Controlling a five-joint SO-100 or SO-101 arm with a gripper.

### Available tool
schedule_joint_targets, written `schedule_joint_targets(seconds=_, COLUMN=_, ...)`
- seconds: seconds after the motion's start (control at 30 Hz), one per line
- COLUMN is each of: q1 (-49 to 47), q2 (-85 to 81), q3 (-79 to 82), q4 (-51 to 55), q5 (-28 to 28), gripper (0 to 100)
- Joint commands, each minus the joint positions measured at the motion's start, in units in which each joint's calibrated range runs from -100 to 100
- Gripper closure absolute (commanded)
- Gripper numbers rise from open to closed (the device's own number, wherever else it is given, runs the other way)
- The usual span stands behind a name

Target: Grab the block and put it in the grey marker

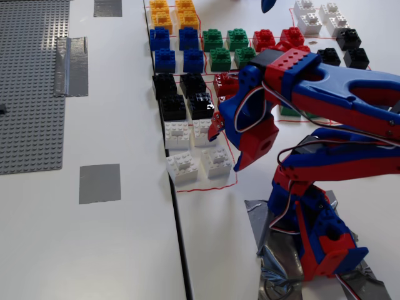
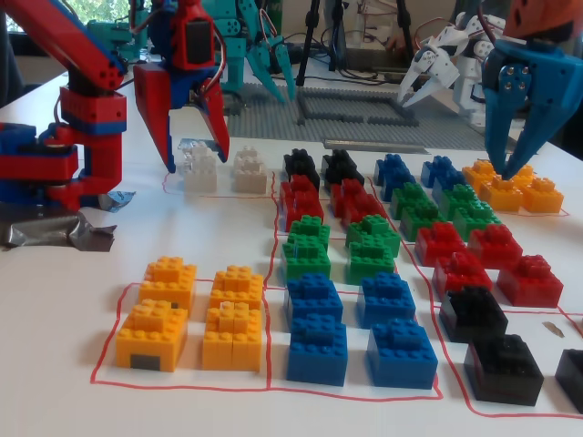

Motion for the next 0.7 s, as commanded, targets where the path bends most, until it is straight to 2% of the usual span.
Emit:
schedule_joint_targets(seconds=0.0, q1=-1.0, q2=-1.8, q3=0.3, q4=-2.0, q5=0.8, gripper=72)
schedule_joint_targets(seconds=0.5, q1=-2.4, q2=-0.2, q3=6.4, q4=-11.2, q5=0.2, gripper=75)
schedule_joint_targets(seconds=0.67, q1=-2.4, q2=1.2, q3=6.4, q4=-13.2, q5=-0.4, gripper=90)
